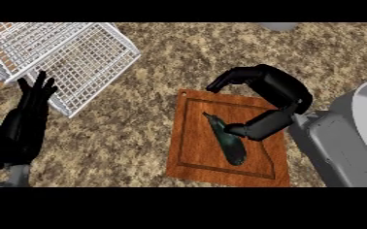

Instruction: Pick the eggplant from the cutting board and place it in the pot

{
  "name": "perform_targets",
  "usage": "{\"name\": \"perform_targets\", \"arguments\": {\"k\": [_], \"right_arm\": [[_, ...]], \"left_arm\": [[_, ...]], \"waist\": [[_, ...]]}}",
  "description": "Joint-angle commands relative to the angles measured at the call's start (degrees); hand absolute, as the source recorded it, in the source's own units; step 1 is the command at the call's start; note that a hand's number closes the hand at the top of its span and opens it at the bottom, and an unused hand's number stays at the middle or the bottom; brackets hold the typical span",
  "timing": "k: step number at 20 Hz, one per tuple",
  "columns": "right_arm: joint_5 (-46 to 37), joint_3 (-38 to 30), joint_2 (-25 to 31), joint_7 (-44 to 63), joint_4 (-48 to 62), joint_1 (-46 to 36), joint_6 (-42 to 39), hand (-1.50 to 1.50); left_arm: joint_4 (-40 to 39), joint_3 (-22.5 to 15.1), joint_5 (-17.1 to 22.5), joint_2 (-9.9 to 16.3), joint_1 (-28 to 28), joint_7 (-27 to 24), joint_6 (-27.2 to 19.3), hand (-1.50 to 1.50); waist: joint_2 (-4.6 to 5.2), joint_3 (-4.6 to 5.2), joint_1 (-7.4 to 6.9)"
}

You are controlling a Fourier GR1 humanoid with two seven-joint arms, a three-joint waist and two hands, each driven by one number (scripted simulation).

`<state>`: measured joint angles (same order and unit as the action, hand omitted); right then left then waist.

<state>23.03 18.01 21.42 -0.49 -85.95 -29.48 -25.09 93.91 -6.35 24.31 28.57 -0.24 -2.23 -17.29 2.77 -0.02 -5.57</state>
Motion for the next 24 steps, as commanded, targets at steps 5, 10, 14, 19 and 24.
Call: {"name": "perform_targets", "arguments": {"k": [5,10,14,19,24], "right_arm": [[-2.8,-0.1,6.1,-17.2,10.5,-9.1,-23.1,-1.5],[-13.4,3.5,9.2,-23.1,14.2,-15.4,-29.7,-1.5],[-20.3,8.1,10.9,-25.8,13.7,-19.7,-30.5,-1.5],[-26.5,13.9,11.4,-31.4,15.9,-21.6,-28.7,-1.5],[-33.1,21.1,8.8,-35.4,20.4,-23.4,-22.9,-1.5]], "left_arm": [[1.4,-1.0,-0.1,-1.9,-9.9,-0.7,0.6,0.0],[-0.6,-3.0,-0.4,-3.0,-12.7,0.5,0.9,0.0],[-3.2,-2.7,-0.5,-3.5,-13.9,-0.1,1.0,0.0],[-5.4,-3.0,-1.3,-4.1,-15.5,-0.6,0.6,0.0],[-6.1,-4.5,-3.1,-5.8,-17.1,0.3,-2.0,0.0]], "waist": [[0.22,-0.43,1.26],[-0.32,-0.3,1.13],[-0.73,-0.18,1.34],[-1.07,-0.14,1.83],[-1.17,-0.14,2.04]]}}
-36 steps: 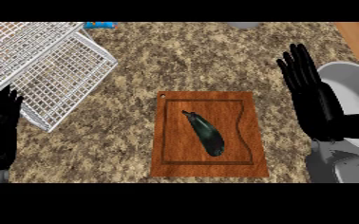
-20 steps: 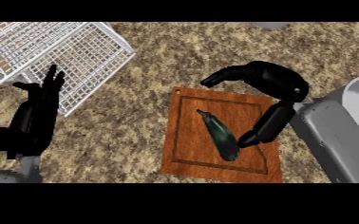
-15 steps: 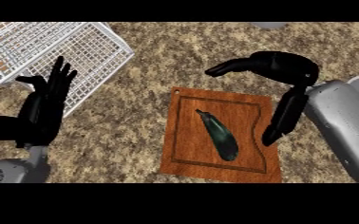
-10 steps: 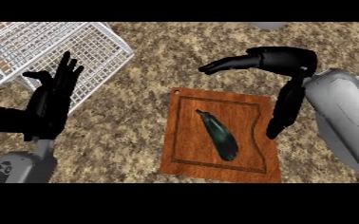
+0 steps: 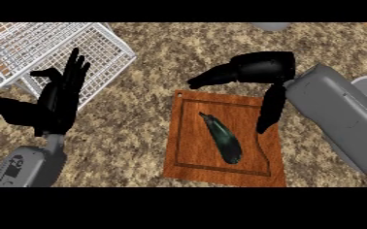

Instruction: Pick the eggplant from the cutting board and place it in the pot

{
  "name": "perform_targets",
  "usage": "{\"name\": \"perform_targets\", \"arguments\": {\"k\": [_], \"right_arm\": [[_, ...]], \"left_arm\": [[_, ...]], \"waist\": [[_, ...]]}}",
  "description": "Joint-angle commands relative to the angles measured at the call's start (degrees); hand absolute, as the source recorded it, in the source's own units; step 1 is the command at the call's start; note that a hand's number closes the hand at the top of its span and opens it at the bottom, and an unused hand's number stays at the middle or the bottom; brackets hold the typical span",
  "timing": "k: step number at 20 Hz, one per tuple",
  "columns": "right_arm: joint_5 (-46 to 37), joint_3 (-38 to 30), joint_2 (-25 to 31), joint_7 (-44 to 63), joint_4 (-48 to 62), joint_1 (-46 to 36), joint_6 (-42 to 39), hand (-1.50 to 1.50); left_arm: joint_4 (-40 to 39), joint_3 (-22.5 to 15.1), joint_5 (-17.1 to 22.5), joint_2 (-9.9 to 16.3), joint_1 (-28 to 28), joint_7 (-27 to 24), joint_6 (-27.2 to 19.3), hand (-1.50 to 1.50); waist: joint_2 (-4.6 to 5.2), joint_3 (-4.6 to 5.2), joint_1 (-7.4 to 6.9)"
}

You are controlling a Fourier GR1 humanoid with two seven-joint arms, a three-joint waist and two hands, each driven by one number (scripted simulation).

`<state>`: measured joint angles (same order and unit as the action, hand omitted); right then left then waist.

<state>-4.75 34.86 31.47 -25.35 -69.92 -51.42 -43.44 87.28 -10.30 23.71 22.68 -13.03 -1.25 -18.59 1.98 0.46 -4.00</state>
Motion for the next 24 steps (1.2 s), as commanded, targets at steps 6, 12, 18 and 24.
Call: {"name": "perform_targets", "arguments": {"k": [6,12,18,24], "right_arm": [[-10.0,12.5,-4.1,-13.1,8.3,-1.4,-0.3,-1.5],[-11.3,14.7,-4.7,-21.9,17.3,-4.3,4.4,-1.5],[-11.2,17.6,-7.2,-26.6,19.5,-2.2,9.8,-1.5],[-16.9,20.7,-11.9,-24.3,24.1,-2.0,15.9,-1.5]], "left_arm": [[-1.5,1.1,-0.9,-0.1,-3.0,-2.9,1.8,0.0],[-2.1,1.5,-2.0,1.5,-4.7,-2.0,2.1,0.0],[-2.3,1.5,-2.1,0.0,-5.8,-0.5,0.8,0.0],[-5.2,2.3,-3.3,-1.5,-5.8,-2.5,1.1,0.0]], "waist": [[-1.04,-0.49,1.59],[-0.97,-0.53,1.11],[-1.28,-0.53,2.19],[-1.61,-0.48,3.11]]}}
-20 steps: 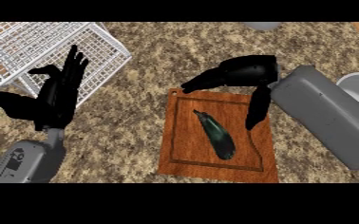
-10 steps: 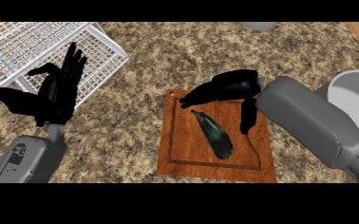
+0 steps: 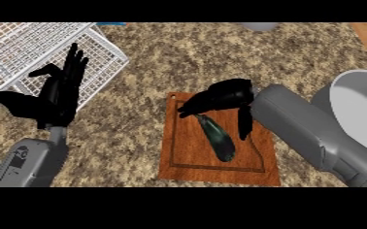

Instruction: Pick the eggplant from the cutting board and place it in the pot

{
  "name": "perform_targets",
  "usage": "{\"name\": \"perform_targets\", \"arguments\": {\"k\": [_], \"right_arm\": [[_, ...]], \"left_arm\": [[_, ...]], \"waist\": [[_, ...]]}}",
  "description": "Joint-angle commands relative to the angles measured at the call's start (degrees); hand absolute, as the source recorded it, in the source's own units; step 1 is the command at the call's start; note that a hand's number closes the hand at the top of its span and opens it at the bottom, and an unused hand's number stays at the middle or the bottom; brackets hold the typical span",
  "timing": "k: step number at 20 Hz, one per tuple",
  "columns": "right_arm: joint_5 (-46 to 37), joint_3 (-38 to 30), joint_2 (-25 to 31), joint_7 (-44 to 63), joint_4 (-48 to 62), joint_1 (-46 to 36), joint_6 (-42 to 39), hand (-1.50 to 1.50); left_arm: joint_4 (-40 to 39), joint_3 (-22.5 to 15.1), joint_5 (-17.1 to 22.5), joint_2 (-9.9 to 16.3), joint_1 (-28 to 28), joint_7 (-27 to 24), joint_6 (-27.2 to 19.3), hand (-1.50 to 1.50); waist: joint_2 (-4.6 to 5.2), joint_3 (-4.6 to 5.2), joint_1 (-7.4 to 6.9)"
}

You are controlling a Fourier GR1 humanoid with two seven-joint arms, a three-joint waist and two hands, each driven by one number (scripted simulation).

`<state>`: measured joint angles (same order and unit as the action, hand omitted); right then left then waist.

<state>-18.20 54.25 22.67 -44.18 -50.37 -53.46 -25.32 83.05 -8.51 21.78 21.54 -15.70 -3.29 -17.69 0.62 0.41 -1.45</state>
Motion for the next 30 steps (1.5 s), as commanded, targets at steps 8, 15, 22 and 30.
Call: {"name": "perform_targets", "arguments": {"k": [8,15,22,30], "right_arm": [[-6.3,2.6,-6.0,-7.7,9.8,3.1,0.8,-1.5],[-7.8,3.2,-9.5,-6.9,10.5,5.1,2.0,-1.5],[-9.4,4.7,-10.4,-15.1,9.8,3.9,4.6,1.5],[-10.8,4.6,-12.9,-11.5,5.0,7.1,8.1,1.5]], "left_arm": [[2.2,2.7,-0.6,1.3,-0.1,1.1,2.2,0.0],[1.8,3.8,-1.1,1.5,-2.3,2.9,2.7,0.0],[3.5,2.3,-2.3,0.2,0.1,1.3,2.3,0.0],[4.0,3.9,-2.2,0.6,0.5,1.7,2.8,0.0]], "waist": [[-0.35,-0.42,0.45],[-0.48,-0.41,1.22],[-0.4,-0.43,0.52],[-0.63,-0.41,1.02]]}}
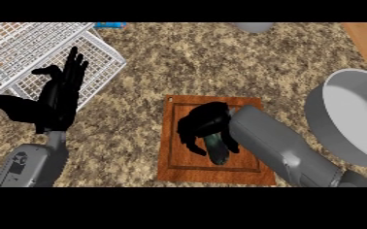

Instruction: Pick the eggplant from the cutting board and place it in the pot

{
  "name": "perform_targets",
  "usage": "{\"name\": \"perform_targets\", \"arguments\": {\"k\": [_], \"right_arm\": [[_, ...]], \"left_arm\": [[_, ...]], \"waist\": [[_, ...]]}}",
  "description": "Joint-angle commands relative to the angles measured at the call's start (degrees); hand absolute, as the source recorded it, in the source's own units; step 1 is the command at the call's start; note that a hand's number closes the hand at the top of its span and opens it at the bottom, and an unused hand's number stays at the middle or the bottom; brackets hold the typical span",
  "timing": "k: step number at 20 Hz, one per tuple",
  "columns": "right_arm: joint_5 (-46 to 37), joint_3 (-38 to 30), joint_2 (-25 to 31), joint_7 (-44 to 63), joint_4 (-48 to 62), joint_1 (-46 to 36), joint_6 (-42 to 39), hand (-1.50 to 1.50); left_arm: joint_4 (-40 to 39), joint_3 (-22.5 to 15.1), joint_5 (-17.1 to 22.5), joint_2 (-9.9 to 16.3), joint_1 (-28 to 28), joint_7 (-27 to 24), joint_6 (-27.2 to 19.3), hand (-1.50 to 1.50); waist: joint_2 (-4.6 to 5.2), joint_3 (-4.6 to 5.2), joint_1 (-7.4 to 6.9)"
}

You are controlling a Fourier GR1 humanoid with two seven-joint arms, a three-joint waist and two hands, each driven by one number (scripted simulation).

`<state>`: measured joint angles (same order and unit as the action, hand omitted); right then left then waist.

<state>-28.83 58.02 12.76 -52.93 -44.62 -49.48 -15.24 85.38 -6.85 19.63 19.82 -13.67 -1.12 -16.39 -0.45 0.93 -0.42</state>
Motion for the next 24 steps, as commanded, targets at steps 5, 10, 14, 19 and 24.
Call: {"name": "perform_targets", "arguments": {"k": [5,10,14,19,24], "right_arm": [[-0.1,-4.8,2.0,-2.6,-3.5,1.7,0.0,1.5],[-3.4,-5.5,5.1,19.3,-12.0,14.9,14.1,1.5],[-4.6,-7.9,9.0,25.0,-18.0,21.3,20.1,1.5],[-2.9,-14.7,14.9,31.4,-28.6,27.6,27.3,1.5],[-0.5,-22.5,21.1,36.5,-39.7,33.8,34.4,1.5]], "left_arm": [[0.8,1.6,-1.5,0.3,-4.1,1.2,-0.3,0.0],[0.5,3.7,-0.7,1.7,2.5,-0.2,-1.9,0.0],[0.5,6.1,-0.2,3.3,5.5,-1.4,-2.2,0.0],[1.9,7.8,-0.1,4.9,8.7,-2.1,-2.7,0.0],[3.3,8.1,0.1,4.5,10.9,-2.5,-3.5,0.0]], "waist": [[0.38,-0.94,0.6],[-3.19,-0.91,8.78],[-4.02,-0.82,11.94],[-4.24,-0.74,13.37],[-3.95,-0.71,14.71]]}}
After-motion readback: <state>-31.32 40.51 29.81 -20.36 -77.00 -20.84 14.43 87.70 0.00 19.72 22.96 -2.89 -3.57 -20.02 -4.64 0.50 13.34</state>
